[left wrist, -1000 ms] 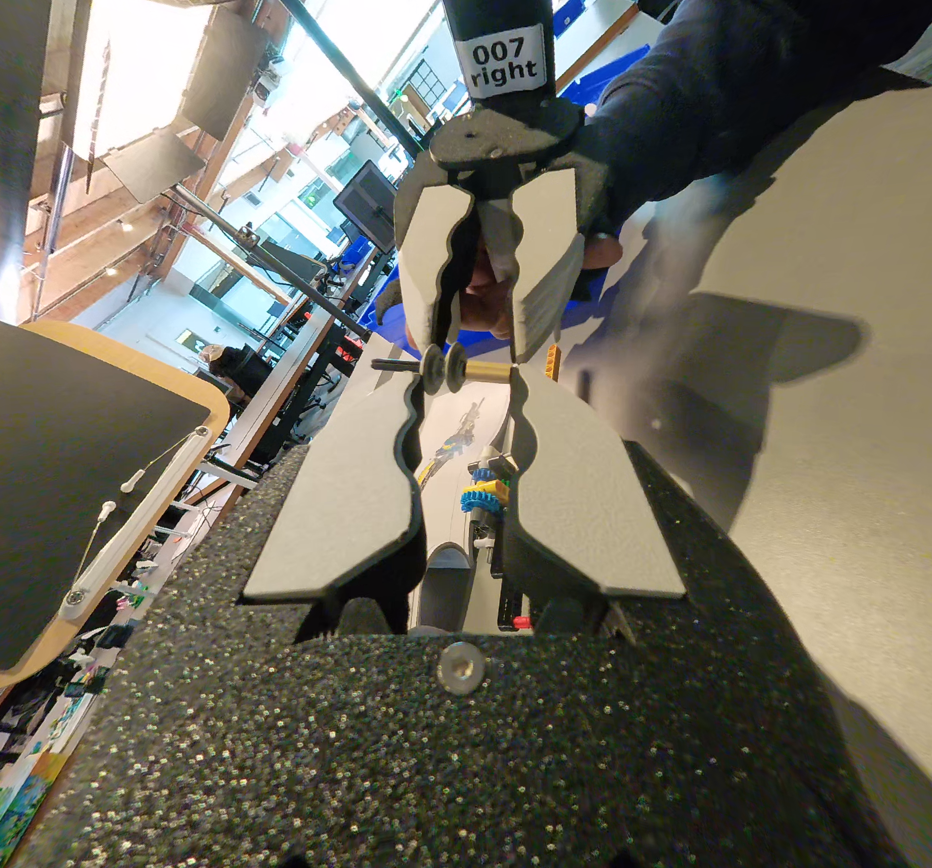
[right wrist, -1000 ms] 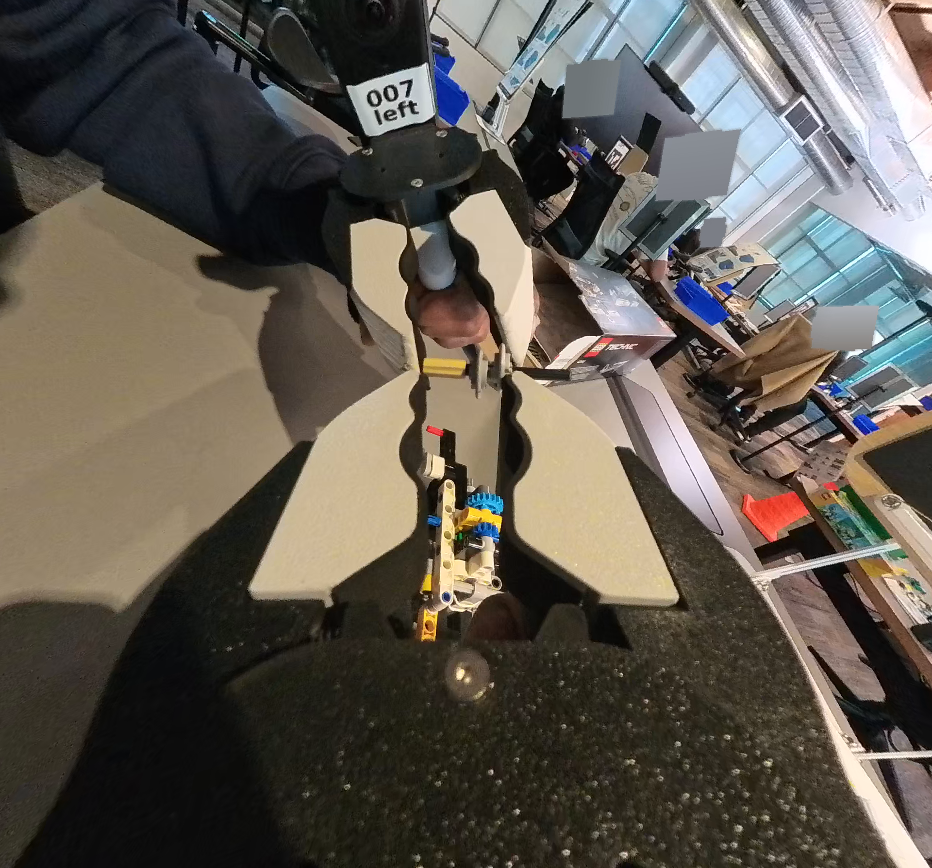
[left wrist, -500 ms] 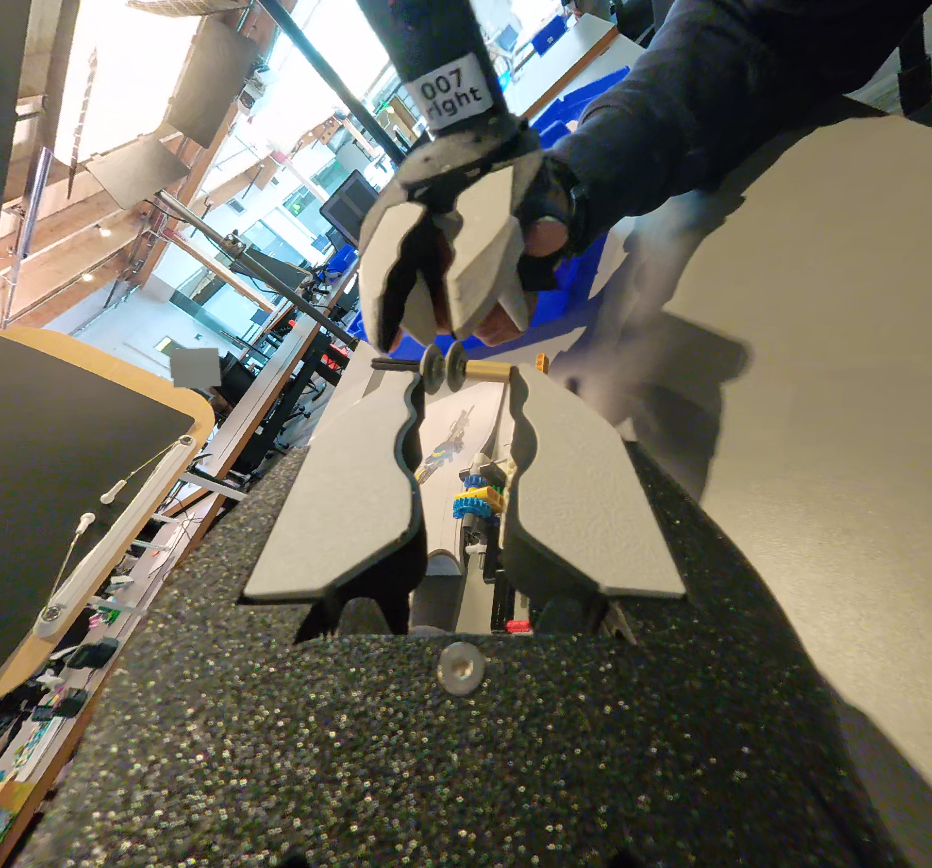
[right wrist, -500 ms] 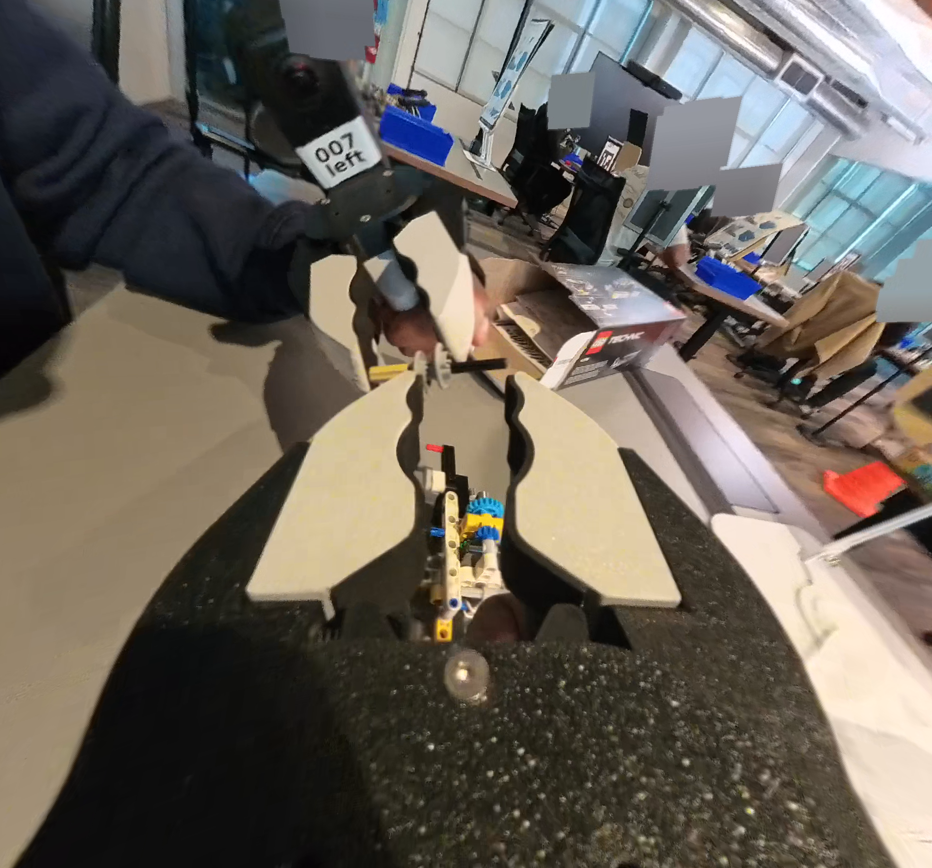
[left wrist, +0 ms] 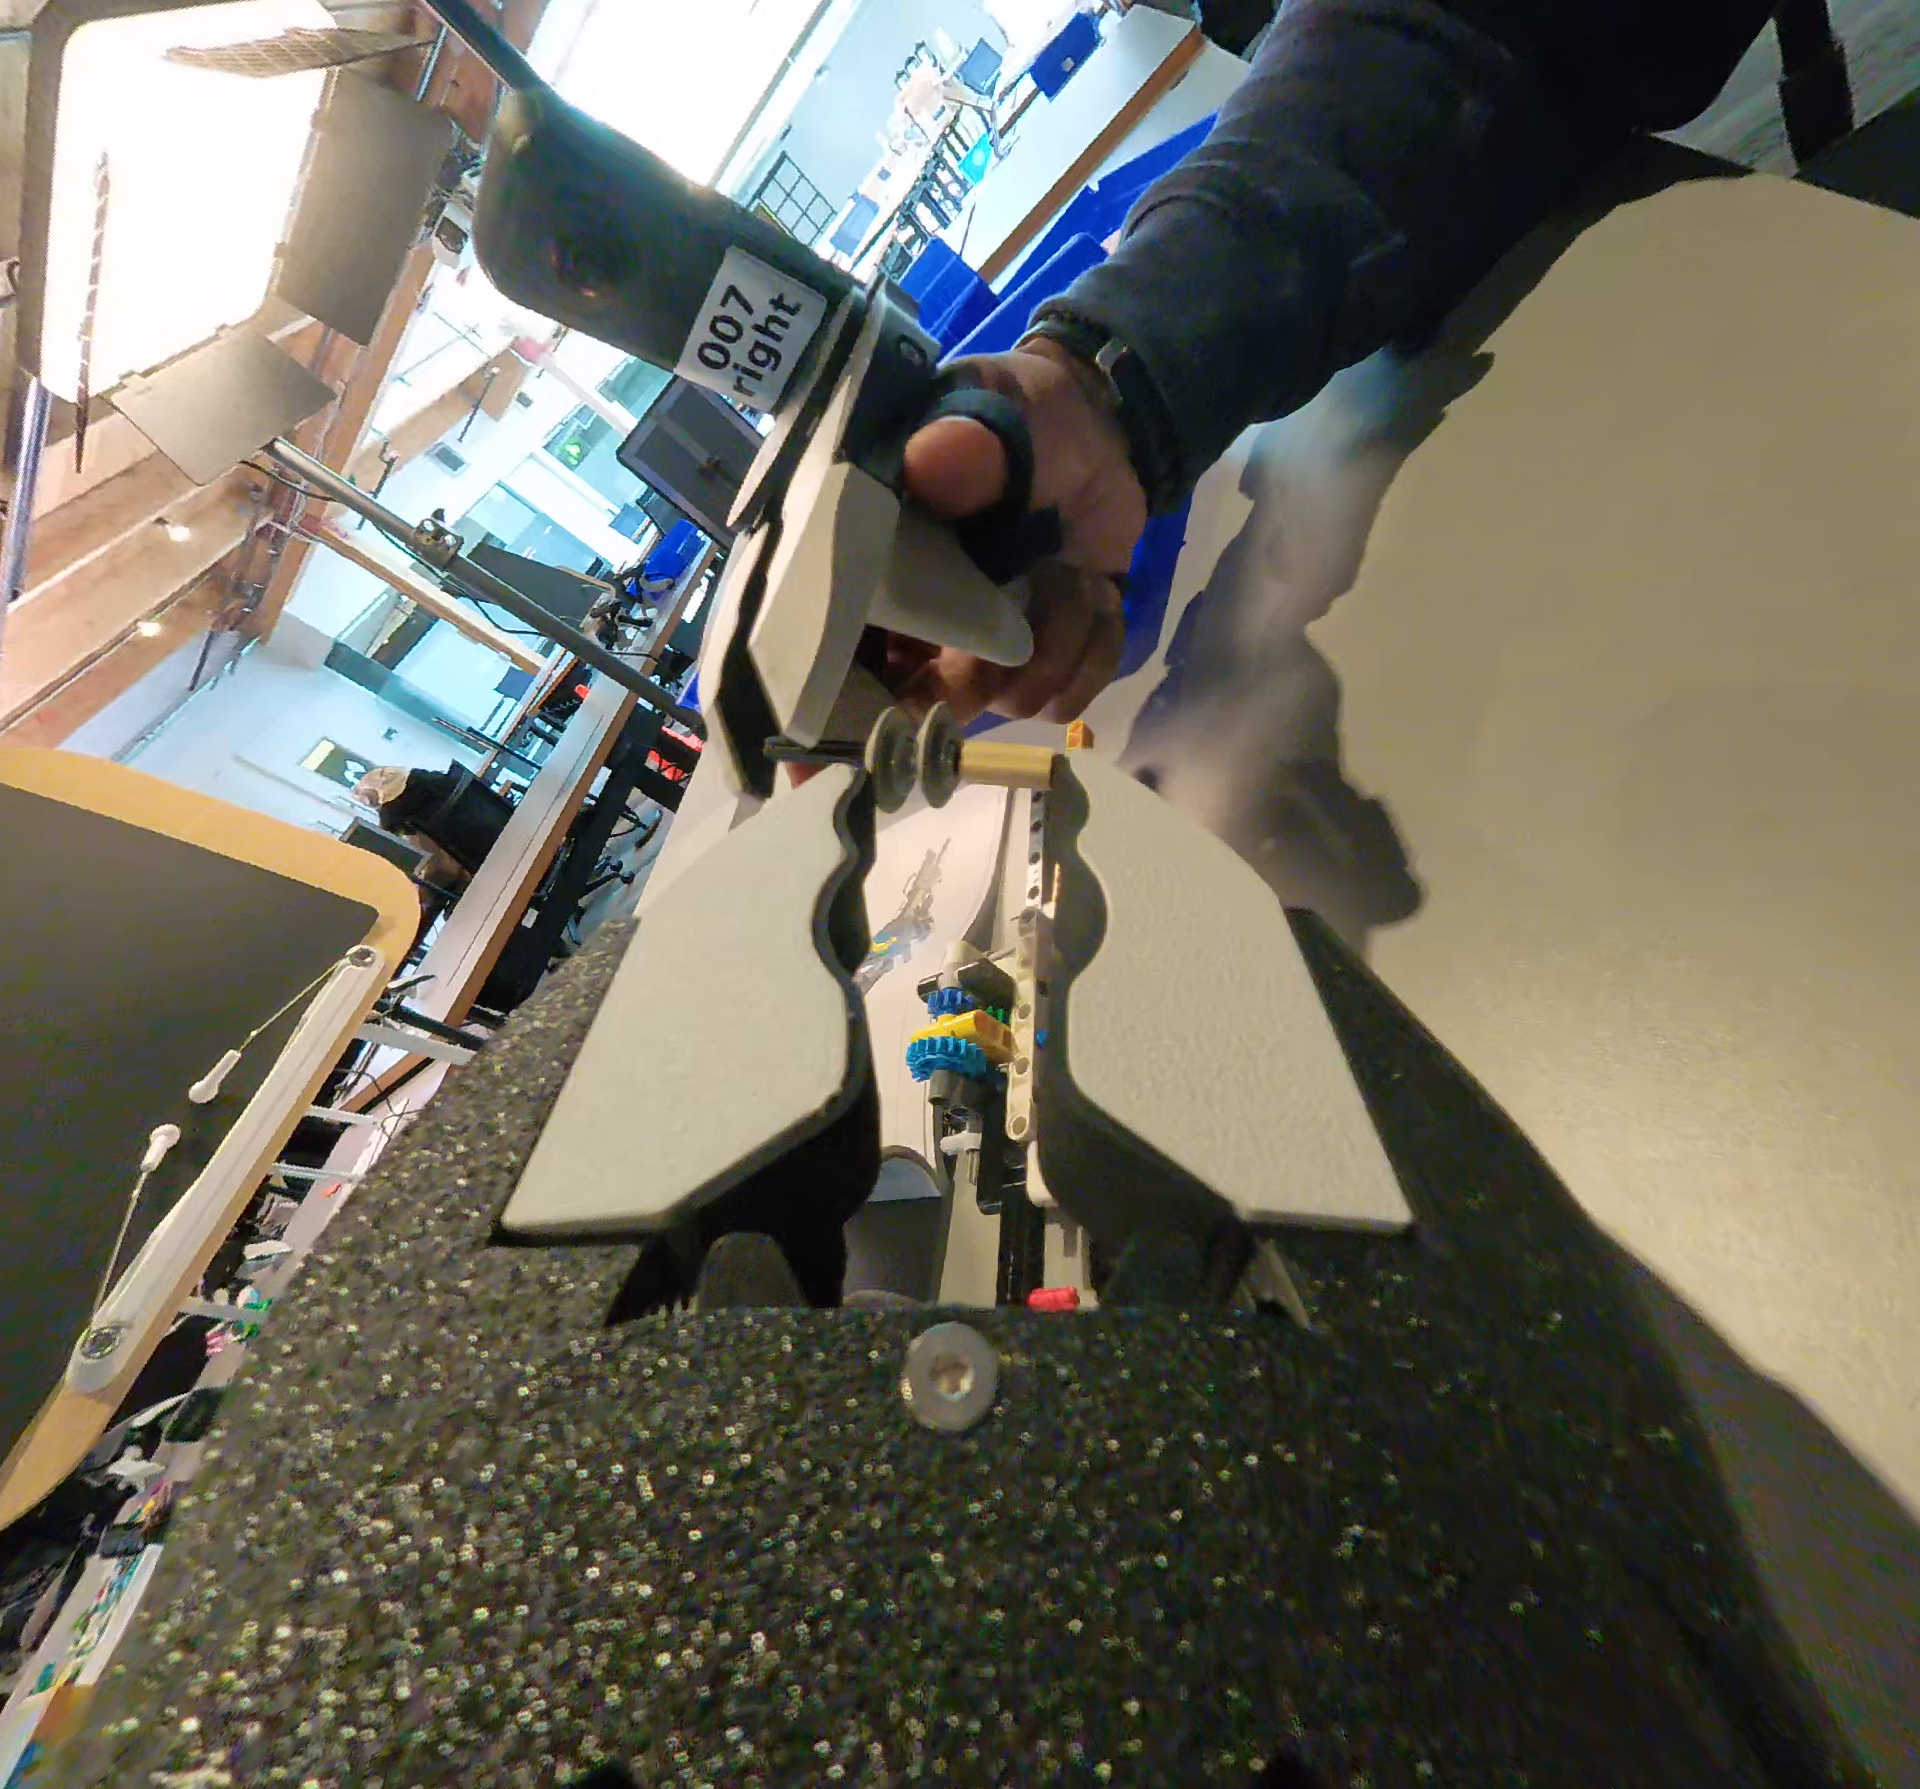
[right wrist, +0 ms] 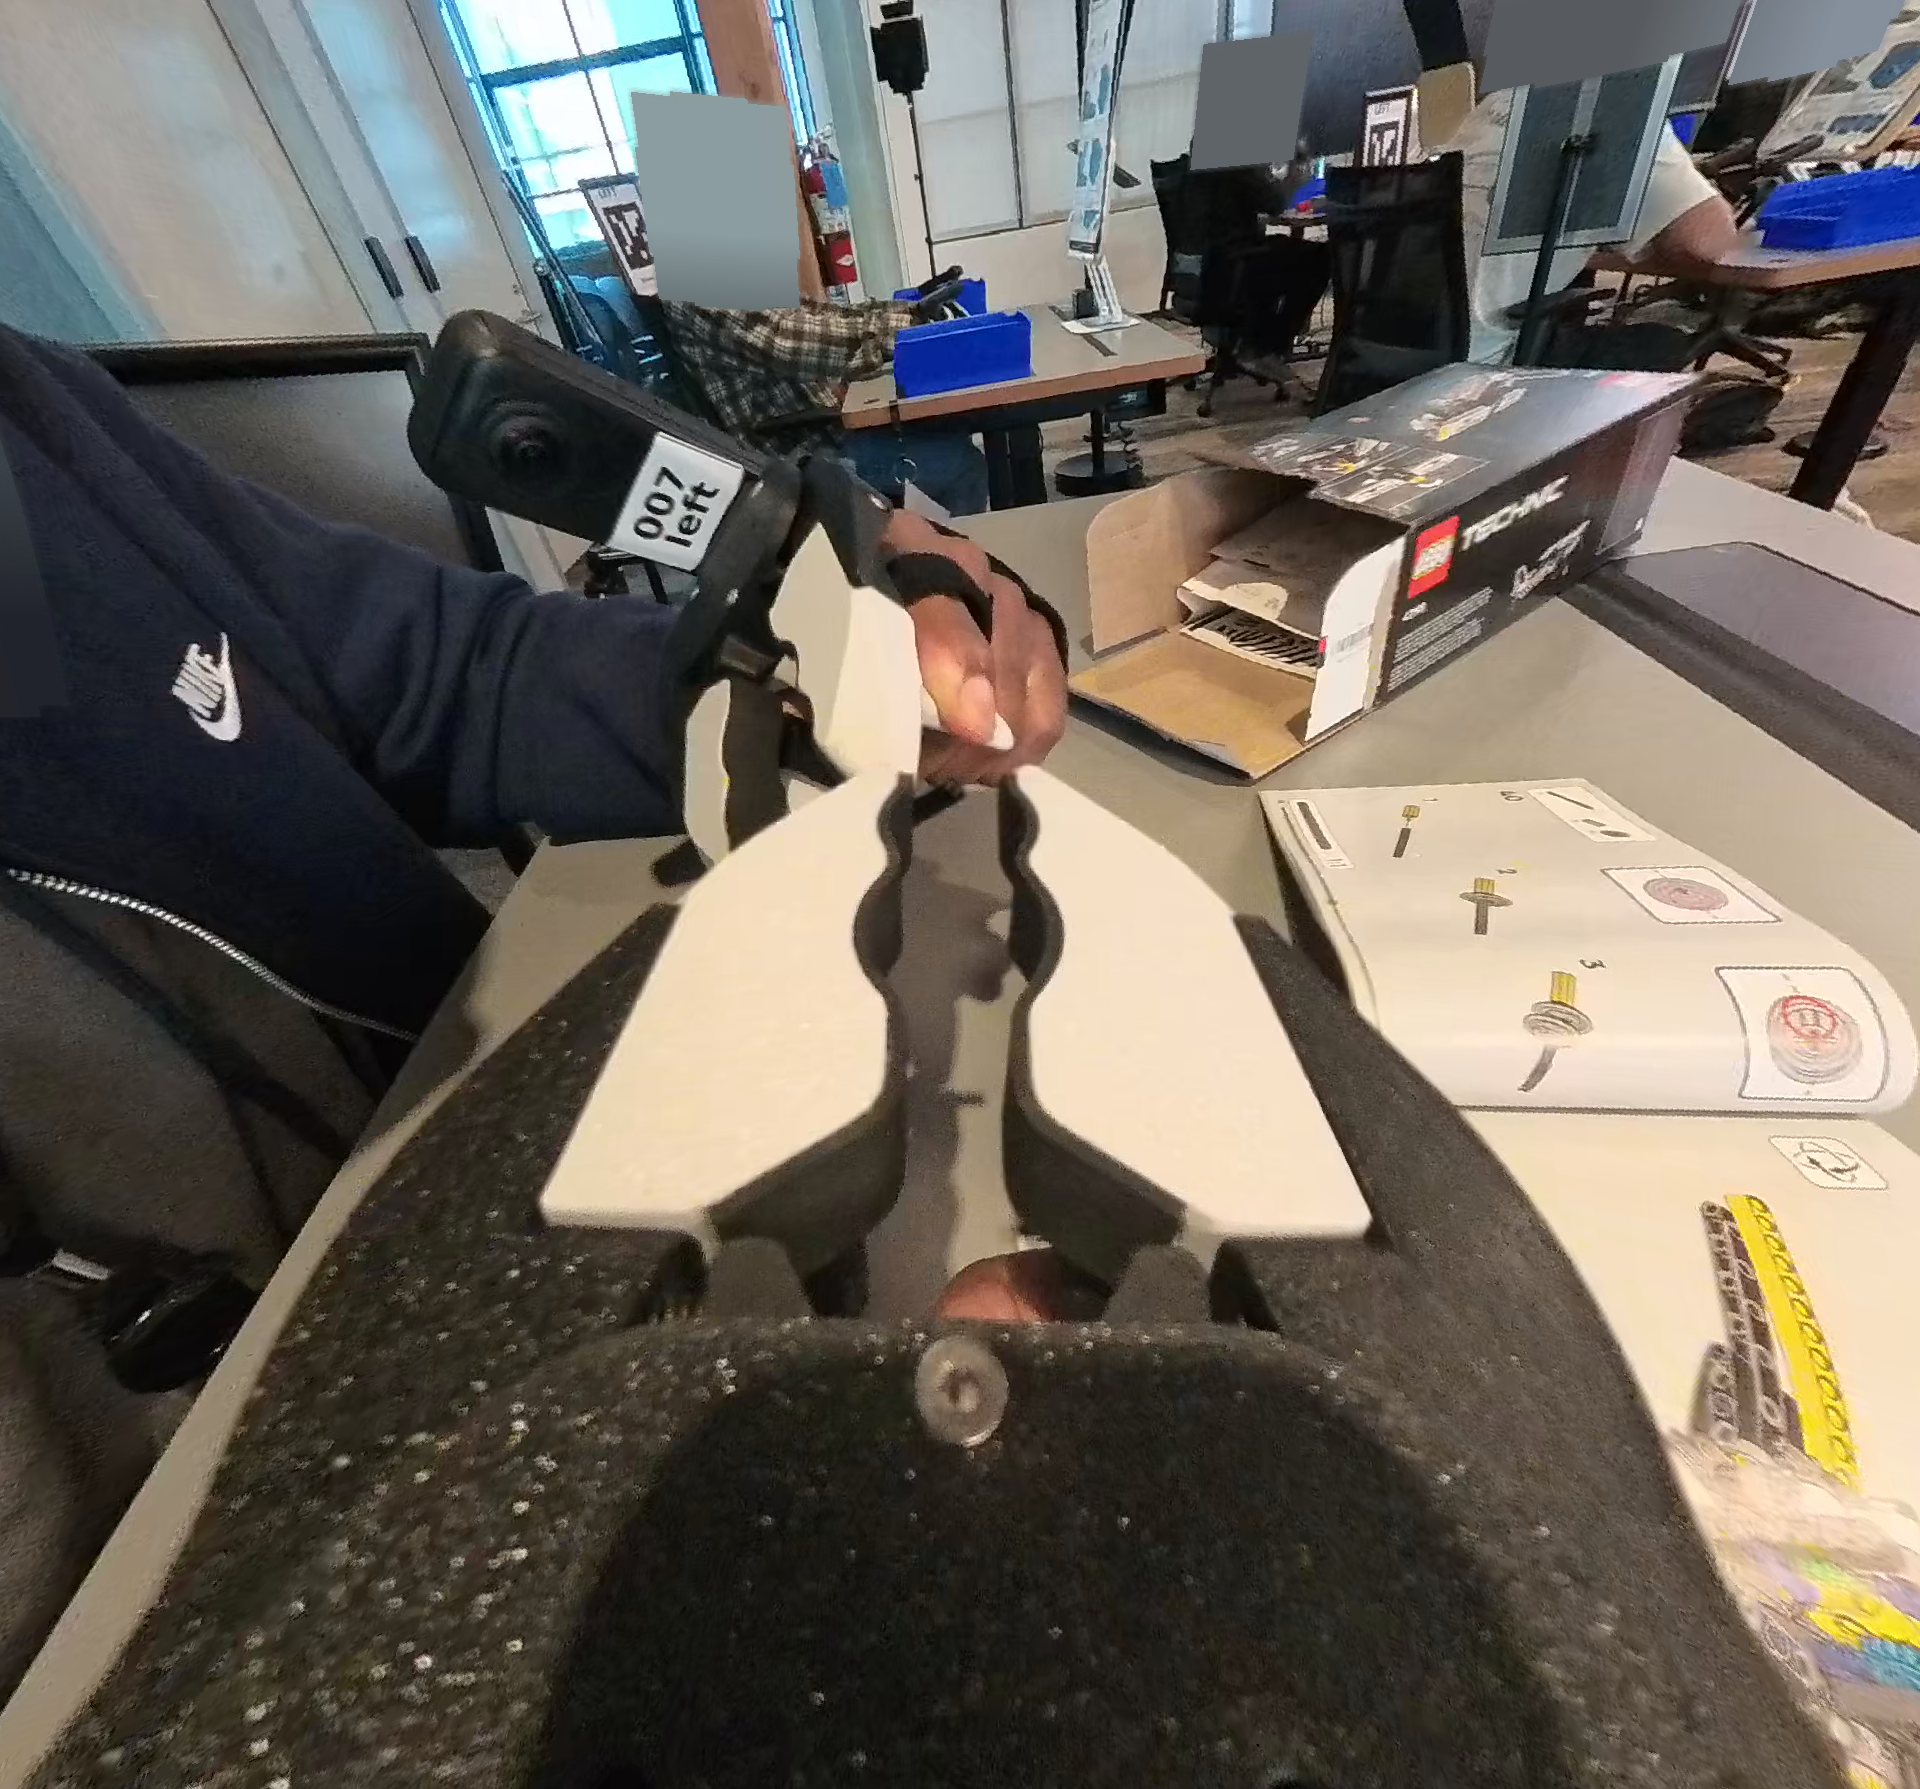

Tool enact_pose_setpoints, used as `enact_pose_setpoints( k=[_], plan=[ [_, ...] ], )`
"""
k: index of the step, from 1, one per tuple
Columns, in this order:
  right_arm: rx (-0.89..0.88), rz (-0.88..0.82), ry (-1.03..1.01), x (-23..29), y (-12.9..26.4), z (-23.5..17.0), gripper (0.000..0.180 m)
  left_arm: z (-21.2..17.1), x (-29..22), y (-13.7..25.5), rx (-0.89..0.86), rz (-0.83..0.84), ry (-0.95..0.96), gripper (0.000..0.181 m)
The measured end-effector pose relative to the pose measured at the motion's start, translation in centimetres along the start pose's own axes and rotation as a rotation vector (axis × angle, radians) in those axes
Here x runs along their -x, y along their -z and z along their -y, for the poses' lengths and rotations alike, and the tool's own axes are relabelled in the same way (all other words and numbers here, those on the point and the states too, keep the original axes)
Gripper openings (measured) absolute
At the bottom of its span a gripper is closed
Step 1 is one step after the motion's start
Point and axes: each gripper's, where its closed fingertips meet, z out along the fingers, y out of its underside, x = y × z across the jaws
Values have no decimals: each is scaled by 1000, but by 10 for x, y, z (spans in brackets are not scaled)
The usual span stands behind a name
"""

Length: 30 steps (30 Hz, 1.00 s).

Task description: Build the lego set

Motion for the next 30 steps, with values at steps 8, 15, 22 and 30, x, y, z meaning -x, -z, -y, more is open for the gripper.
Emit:
enact_pose_setpoints(
  k=[8, 15, 22, 30],
  plan=[
    [1, 21, -97, 2, -4, -5, 8, -2, -2, 1, 7, -17, -16, 33],
    [-8, 3, -132, -1, -5, -9, 8, -5, -2, 0, 16, -17, -7, 33],
    [-13, -12, -136, -1, -6, -9, 8, -6, -2, 0, 18, -20, -10, 33],
    [-11, -21, -133, -3, -6, -11, 8, -8, -3, -1, 27, -26, -2, 33]
  ],
)
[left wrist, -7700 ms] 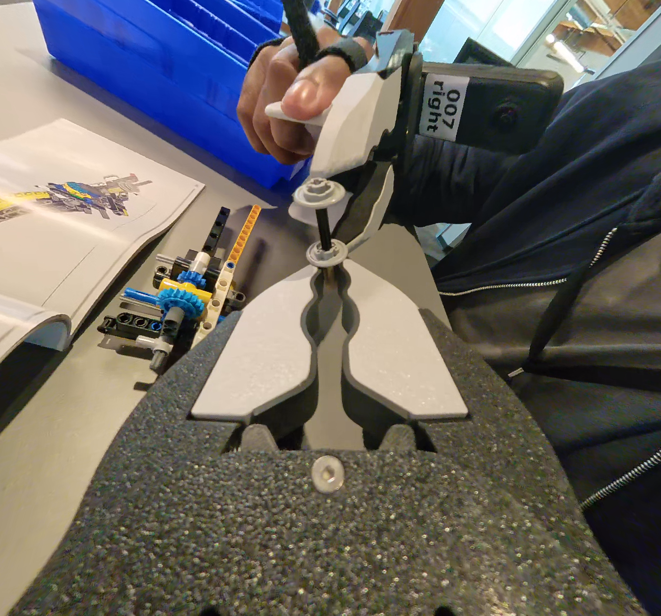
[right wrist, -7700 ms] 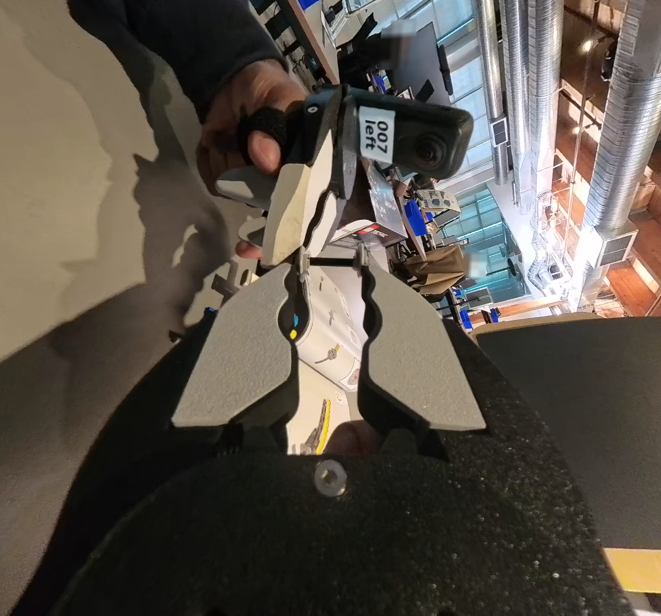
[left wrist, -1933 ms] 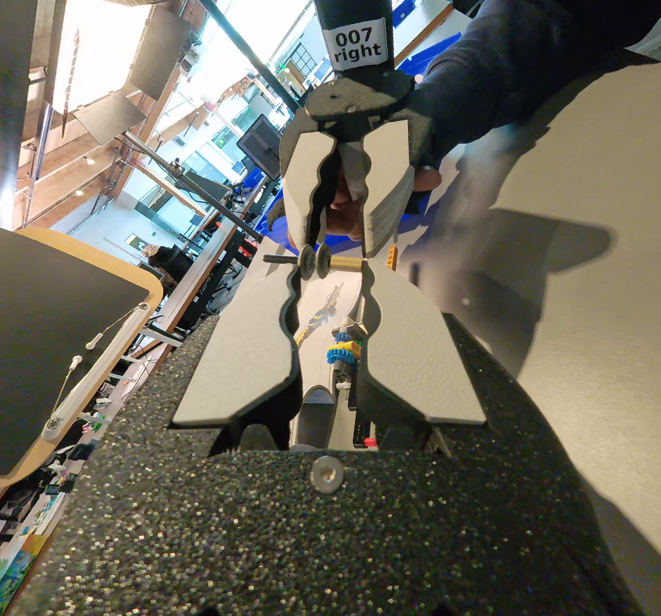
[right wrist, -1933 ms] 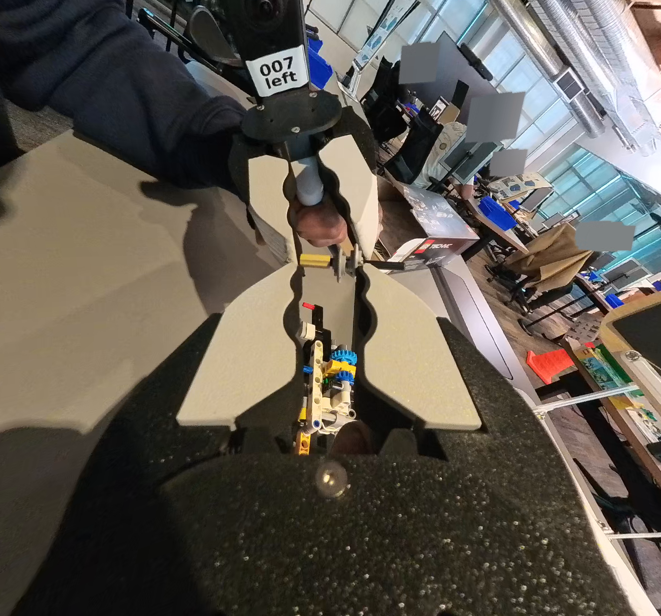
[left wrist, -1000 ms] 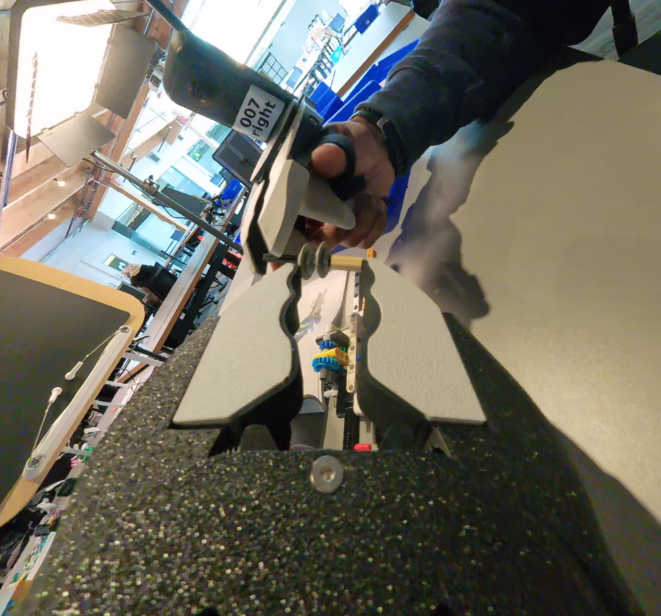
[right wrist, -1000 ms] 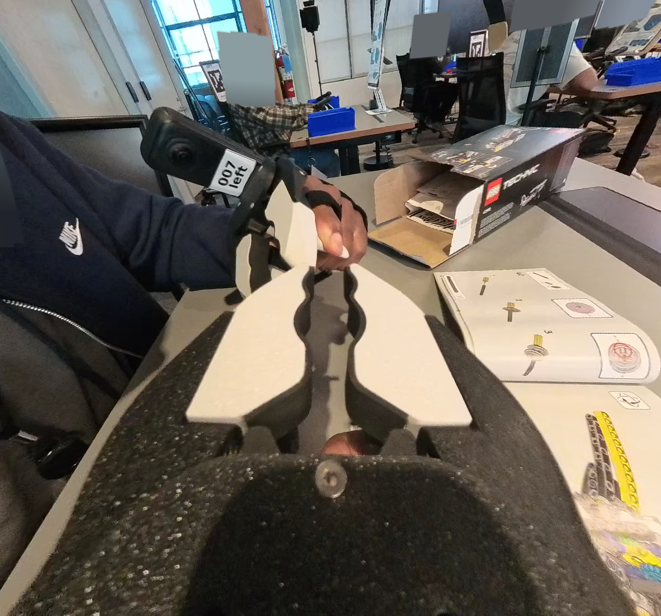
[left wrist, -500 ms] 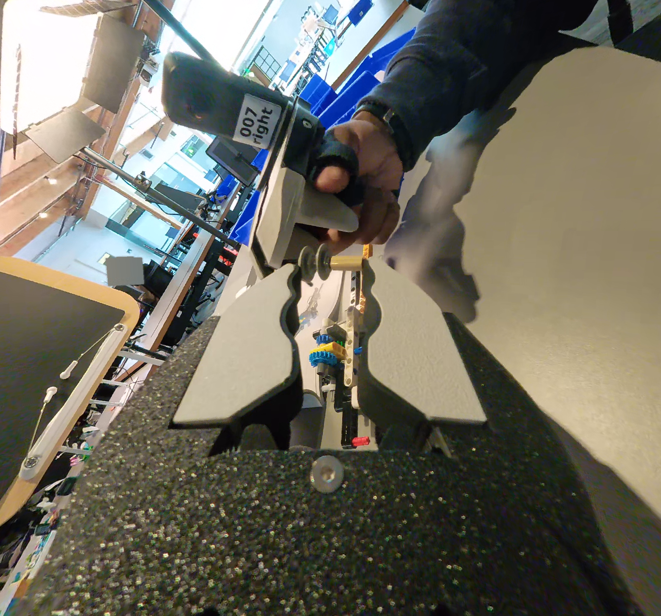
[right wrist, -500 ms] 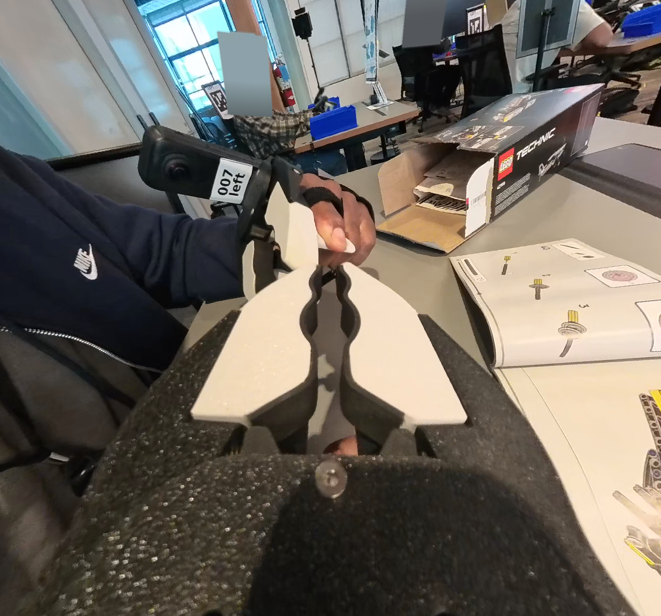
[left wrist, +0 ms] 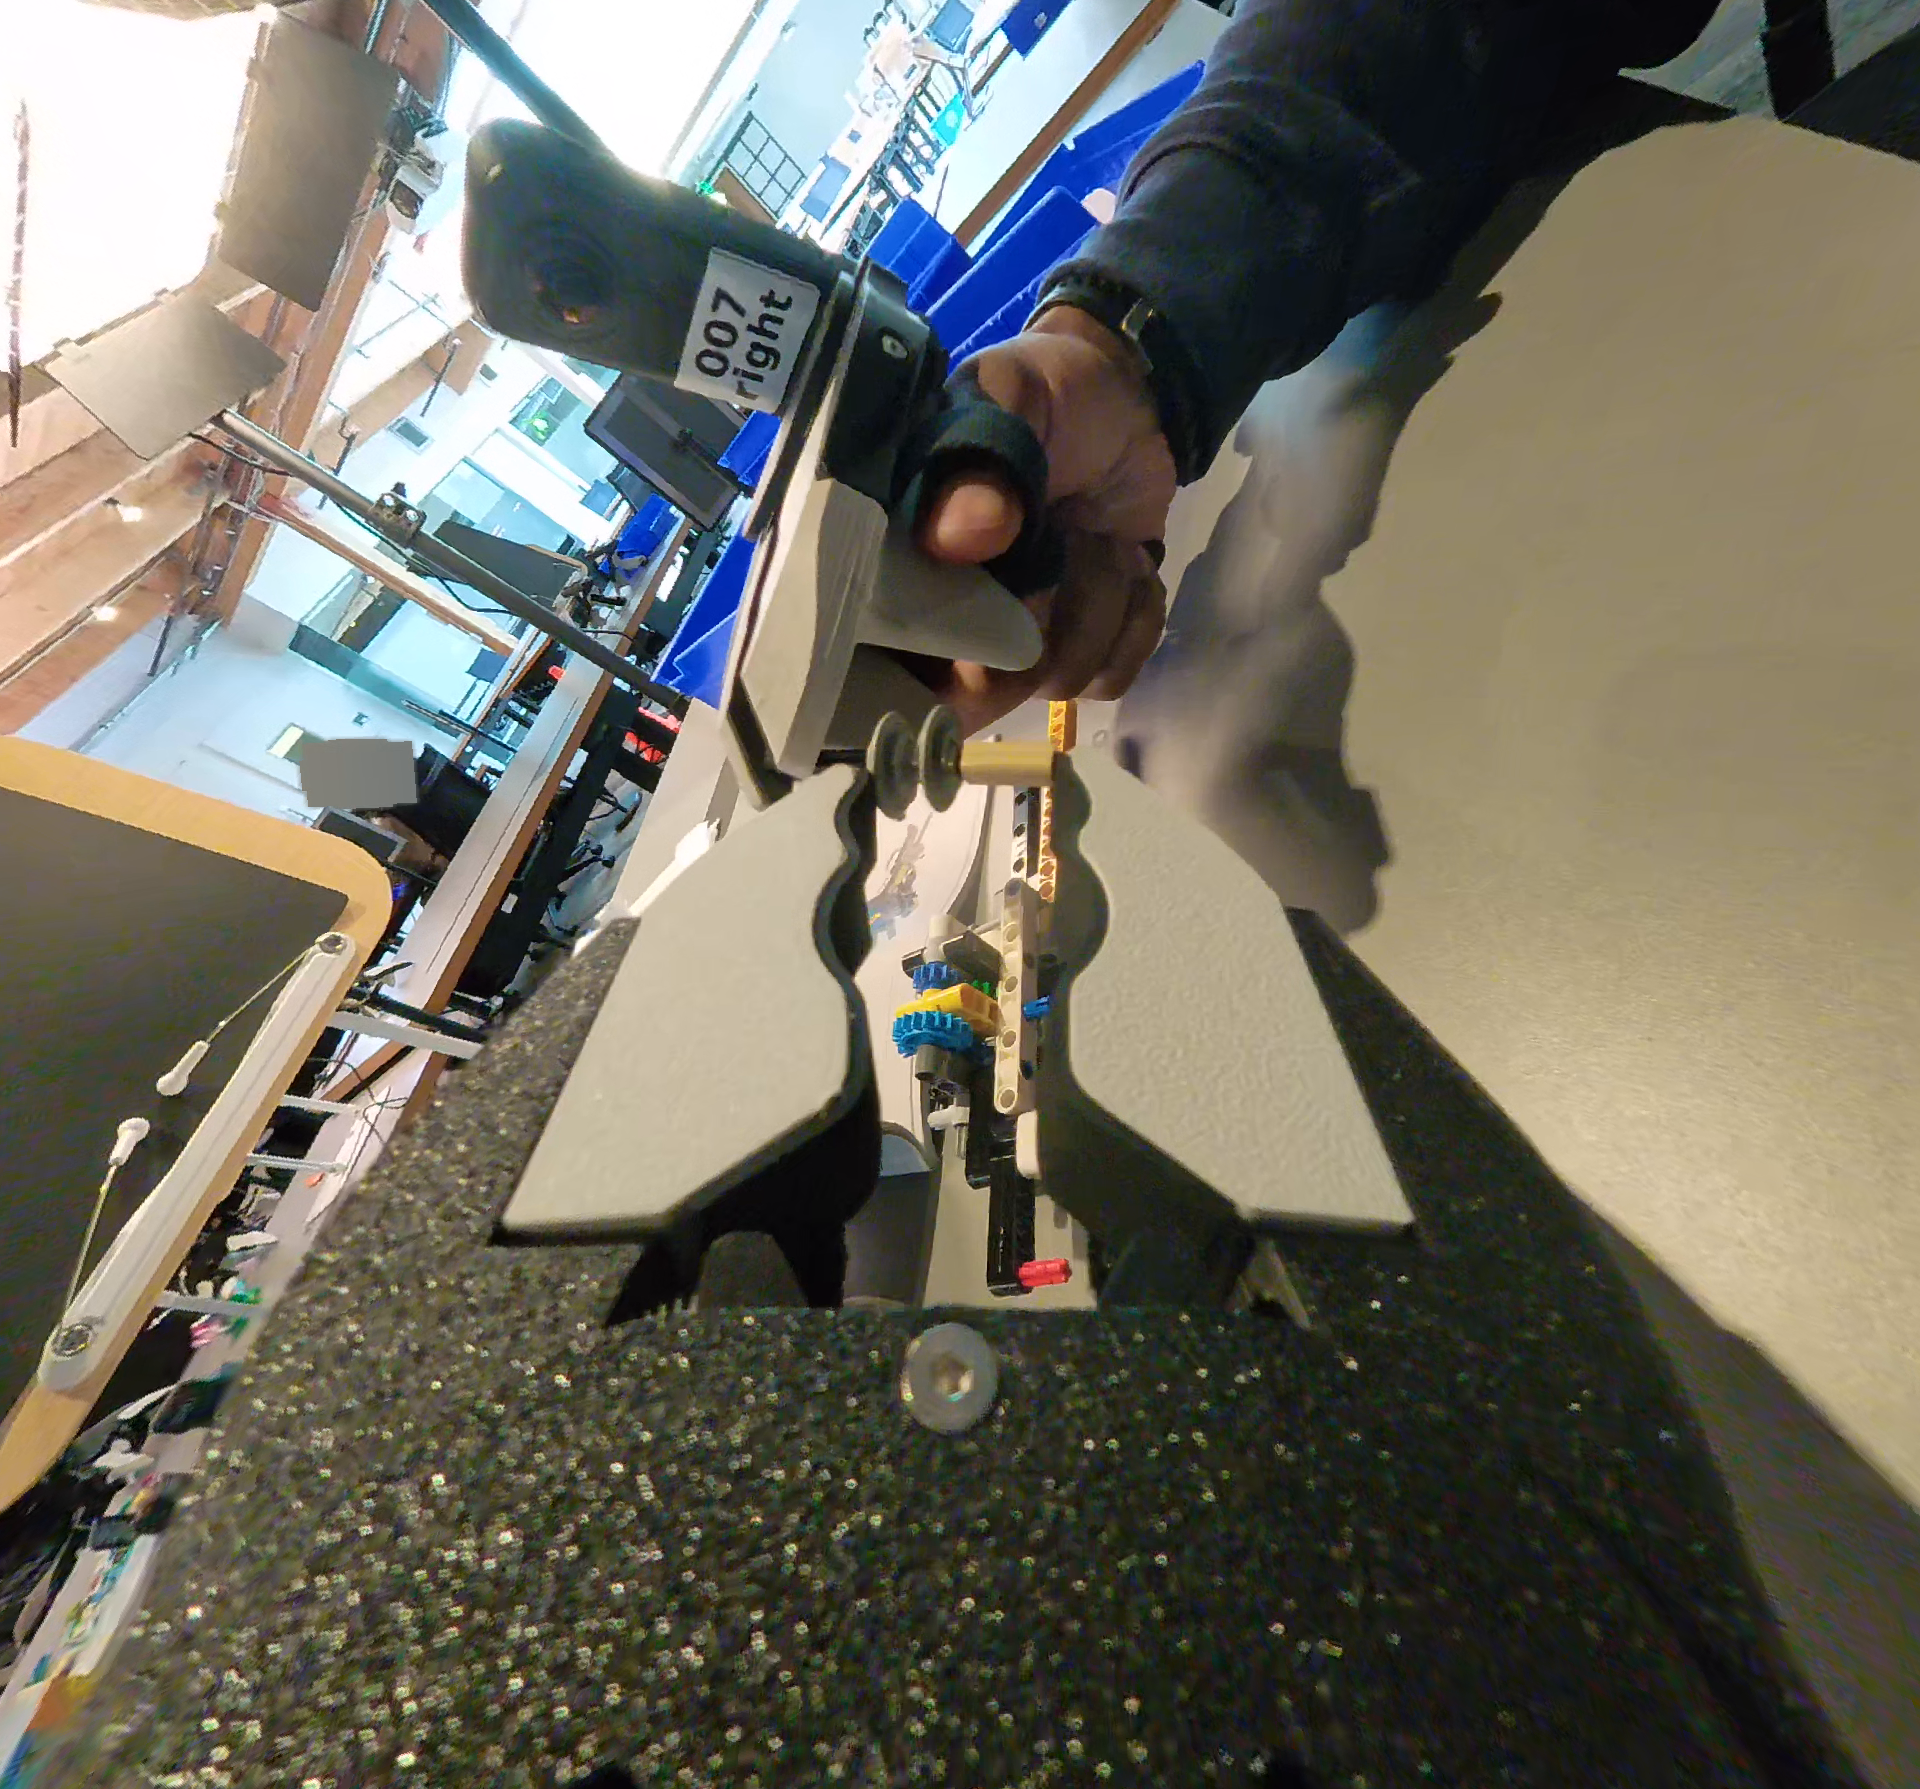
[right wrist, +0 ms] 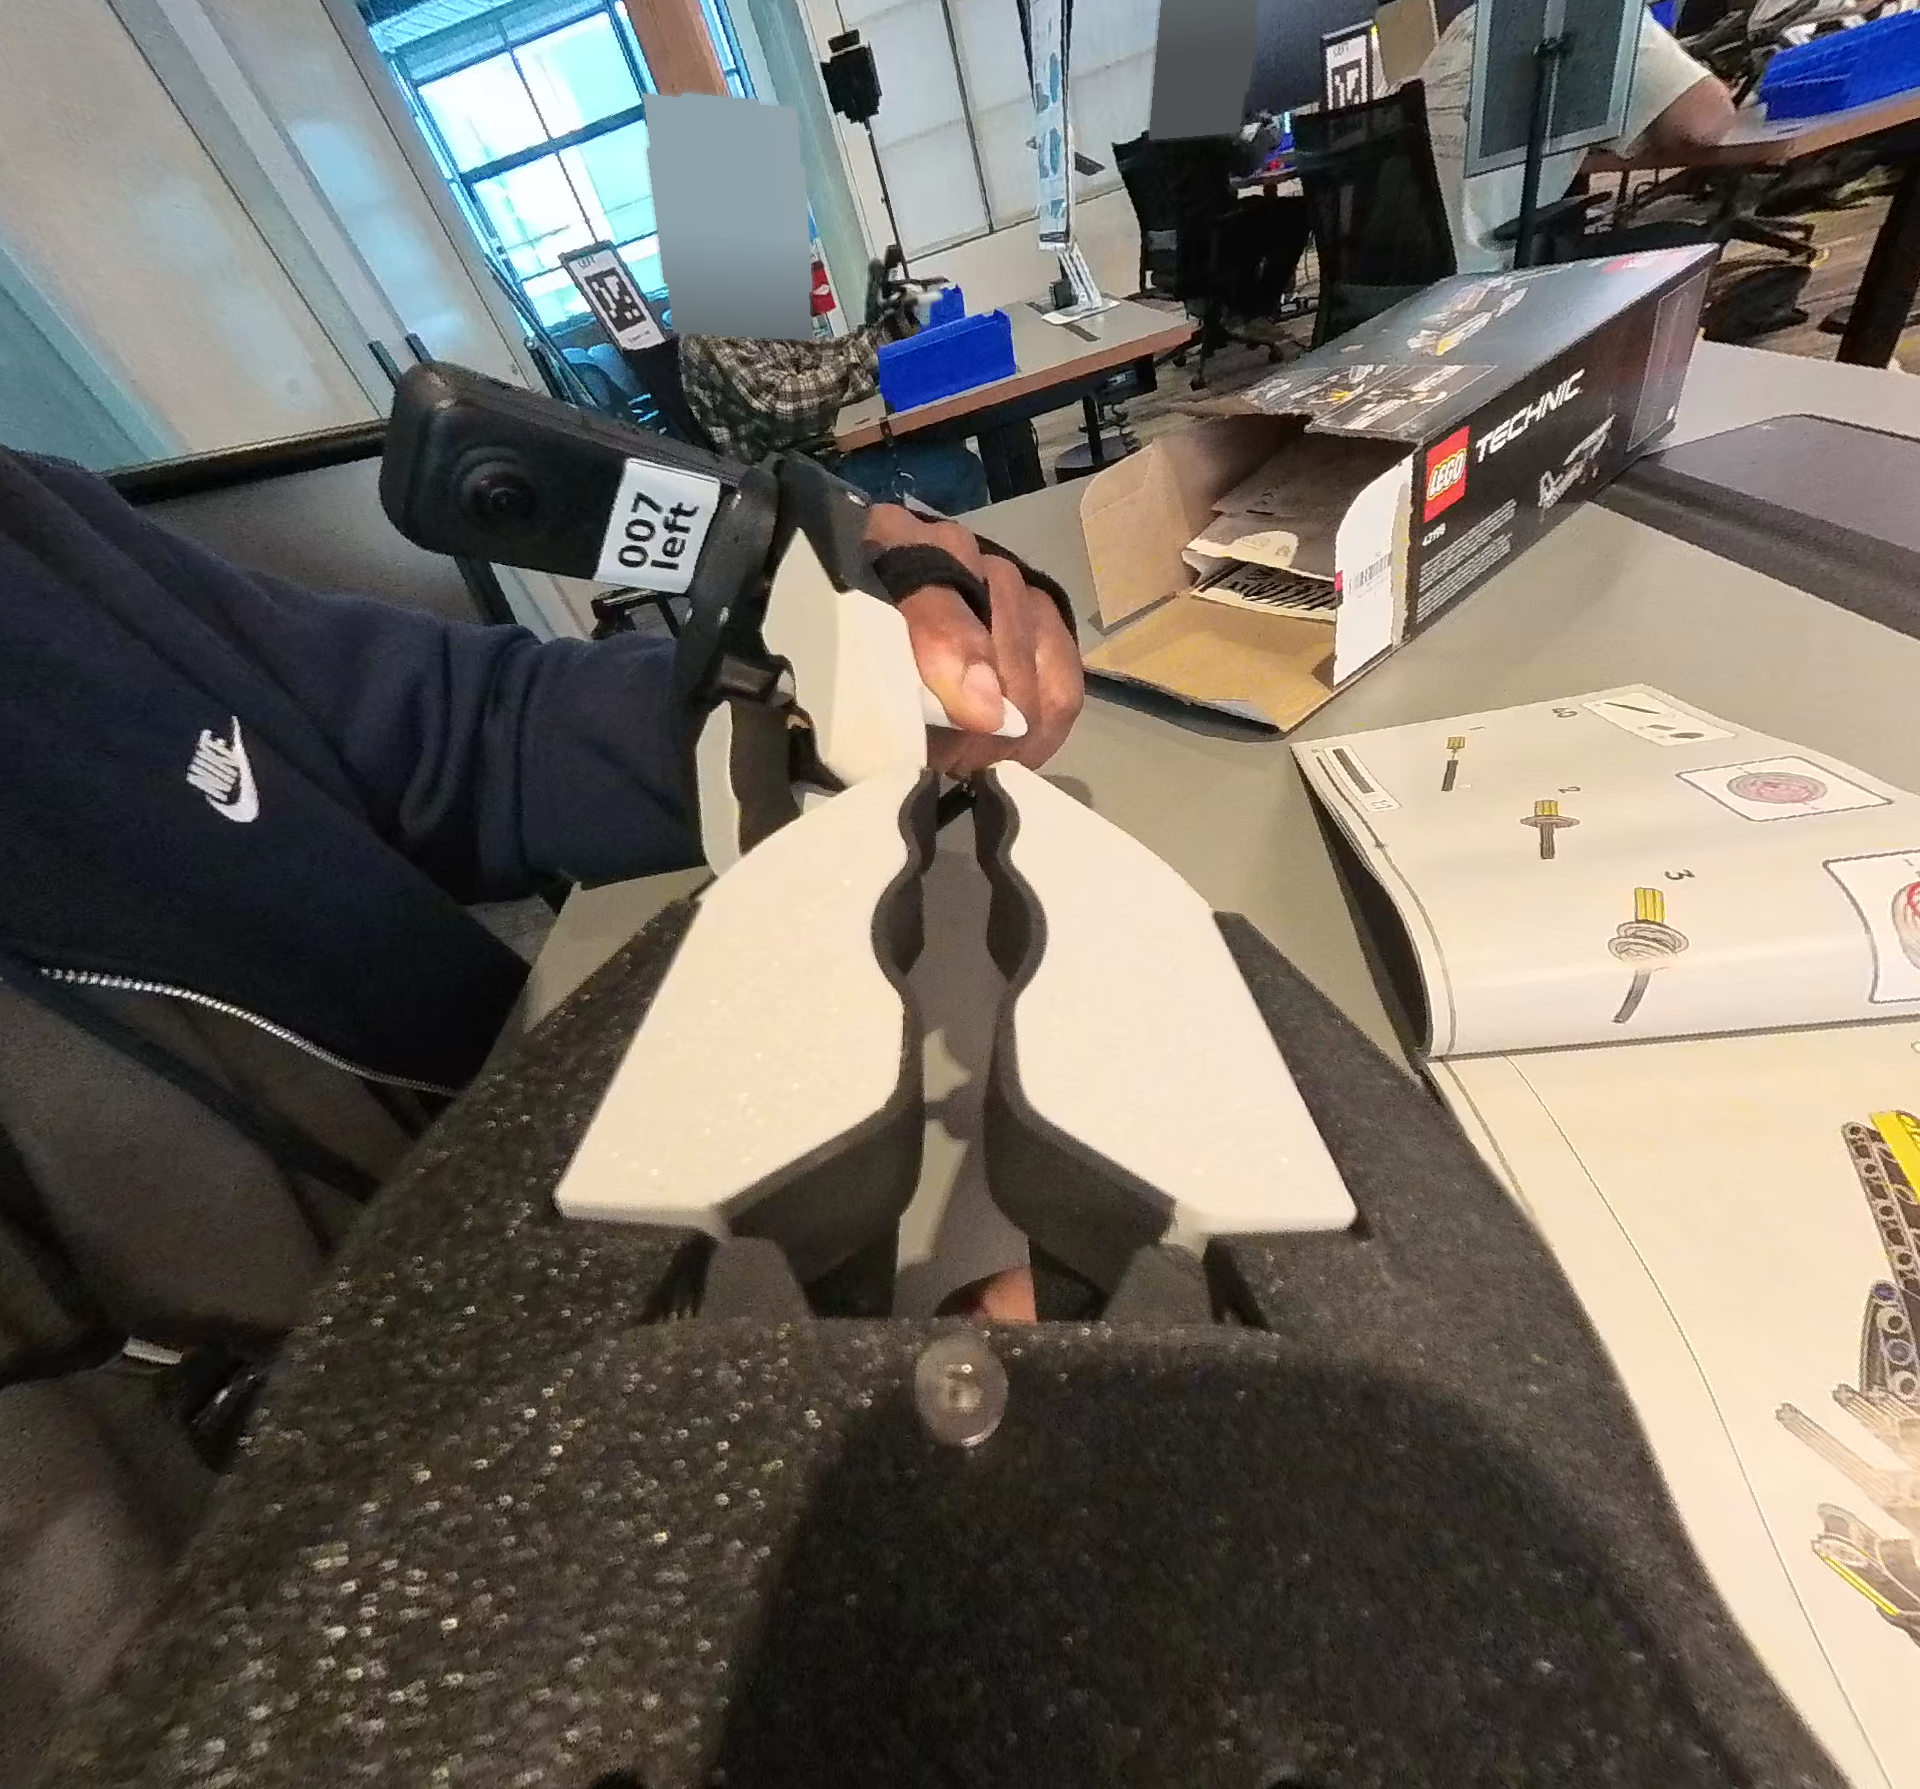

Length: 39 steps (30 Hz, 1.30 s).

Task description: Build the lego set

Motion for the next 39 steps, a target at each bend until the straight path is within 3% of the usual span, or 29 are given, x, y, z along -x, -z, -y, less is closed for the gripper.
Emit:
enact_pose_setpoints(
  k=[23, 39],
  plan=[
    [-56, 61, -106, 1, 0, 6, 4, 5, -1, 5, -103, -70, 194, 40],
    [-85, 141, -249, 8, -3, 6, 4, -3, -3, 1, -37, -1, -34, 37]
  ],
)
